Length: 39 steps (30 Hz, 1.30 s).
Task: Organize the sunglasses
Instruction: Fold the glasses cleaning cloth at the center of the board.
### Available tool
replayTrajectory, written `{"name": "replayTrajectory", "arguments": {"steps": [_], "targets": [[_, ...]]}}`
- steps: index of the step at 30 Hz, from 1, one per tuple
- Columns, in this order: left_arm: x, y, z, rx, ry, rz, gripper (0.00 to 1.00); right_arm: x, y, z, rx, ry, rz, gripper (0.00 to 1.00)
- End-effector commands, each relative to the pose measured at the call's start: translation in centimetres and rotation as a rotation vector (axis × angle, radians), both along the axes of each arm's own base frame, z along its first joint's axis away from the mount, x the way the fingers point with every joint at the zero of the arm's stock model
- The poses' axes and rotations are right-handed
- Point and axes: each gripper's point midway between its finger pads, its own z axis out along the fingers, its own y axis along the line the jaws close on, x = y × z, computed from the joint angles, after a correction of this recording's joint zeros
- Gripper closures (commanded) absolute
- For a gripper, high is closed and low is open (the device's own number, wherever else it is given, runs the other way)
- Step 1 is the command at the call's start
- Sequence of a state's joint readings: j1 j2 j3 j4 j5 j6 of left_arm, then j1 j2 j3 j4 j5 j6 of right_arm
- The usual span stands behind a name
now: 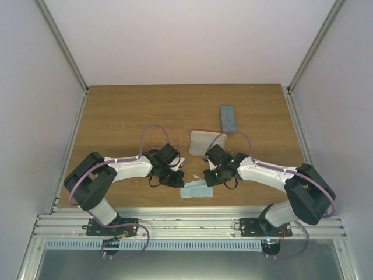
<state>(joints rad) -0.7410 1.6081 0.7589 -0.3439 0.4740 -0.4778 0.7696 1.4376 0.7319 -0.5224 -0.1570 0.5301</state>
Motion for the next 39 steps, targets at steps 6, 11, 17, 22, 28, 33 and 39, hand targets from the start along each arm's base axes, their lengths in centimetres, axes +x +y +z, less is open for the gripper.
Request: {"name": "replayTrajectory", "arguments": {"steps": [6, 11, 17, 22, 28, 33, 39], "targets": [[-1.5, -1.5, 0.5, -0.103, 0.045, -0.068, 0.78, -1.8, 1.6, 0.6, 0.112, 0.049, 0.07, 0.8], [-2.7, -2.2, 1.3, -0.178, 0.087, -0.109, 0.66, -3.3, 3.4, 1.8, 0.238, 0.101, 0.133, 0.67], [-3.5, -2.0, 2.0, -0.211, 0.097, -0.126, 0.63, -4.7, 2.8, 2.0, 0.253, 0.141, 0.144, 0.64], [-4.4, -1.6, 2.6, -0.234, 0.104, -0.134, 0.62, -5.4, 1.7, 2.0, 0.223, 0.157, 0.121, 0.63], [-3.6, -2.1, 3.3, -0.251, 0.077, -0.11, 0.75, -3.6, 1.8, 3.0, 0.2, 0.082, 0.081, 0.67], [-2.5, -2.7, 2.8, -0.248, 0.085, -0.052, 0.91, -3.1, 2.7, 1.9, 0.206, 0.1, 0.074, 0.76], [-1.5, -1.4, 0.3, -0.118, 0.076, 0.024, 0.96, -2.0, 3.2, 0.7, 0.195, 0.087, 0.031, 0.81]]}}
